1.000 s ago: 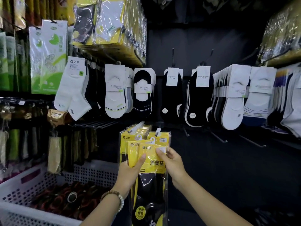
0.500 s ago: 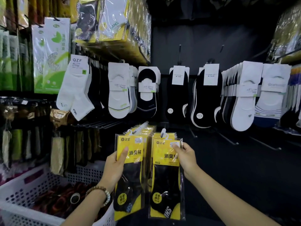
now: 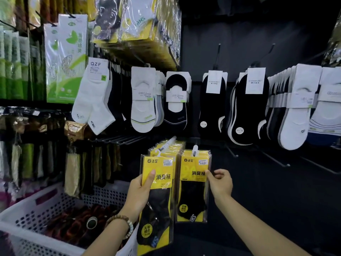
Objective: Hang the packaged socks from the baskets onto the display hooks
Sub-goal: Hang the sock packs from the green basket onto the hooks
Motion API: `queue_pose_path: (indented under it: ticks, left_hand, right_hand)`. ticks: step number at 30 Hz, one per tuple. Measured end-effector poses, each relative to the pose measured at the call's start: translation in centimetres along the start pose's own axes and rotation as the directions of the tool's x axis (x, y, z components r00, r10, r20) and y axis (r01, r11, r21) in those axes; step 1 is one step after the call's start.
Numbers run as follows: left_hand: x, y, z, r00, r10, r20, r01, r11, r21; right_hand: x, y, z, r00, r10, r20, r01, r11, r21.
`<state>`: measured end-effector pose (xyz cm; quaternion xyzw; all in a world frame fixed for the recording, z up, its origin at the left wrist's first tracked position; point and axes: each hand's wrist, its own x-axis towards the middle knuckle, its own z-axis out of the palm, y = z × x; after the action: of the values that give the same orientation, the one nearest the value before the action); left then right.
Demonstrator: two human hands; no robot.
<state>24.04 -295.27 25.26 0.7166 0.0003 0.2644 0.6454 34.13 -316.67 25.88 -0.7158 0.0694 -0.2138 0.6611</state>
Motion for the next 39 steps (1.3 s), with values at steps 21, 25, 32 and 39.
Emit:
queue_pose_path:
  ticks: [21,25,32,39]
  left_hand:
    - [-3.2,1.9,8.2,0.989,-0.059,0.132,0.072,0.992,-0.102]
    - [-2.6,1.7,9.2,0.995,-0.058,0.076,0.066,0.993,-0.096]
    - [-1.9,-0.7,9.3,0.998,-0.004,0.06,0.002,0.999,0.033]
    - [0.6,-3.7,11.3,0.988,0.026,0.15,-0.047,0.99,0.134]
  right_hand:
    - [-4.5,-3.9,-4.6,0.887,-0.18,0.425,0.067,0.961,0.268]
    - [-3.0,-4.6,-4.2,0.923,-0.194,0.333,0.113,0.962,0.249]
    - [-0.8,-4.5,-1.0,0.914,-0.215,0.344,0.161,0.971,0.177]
    - [1.7,-1.4,1.1,0.968,-0.132,0.211,0.093,0.978,0.187]
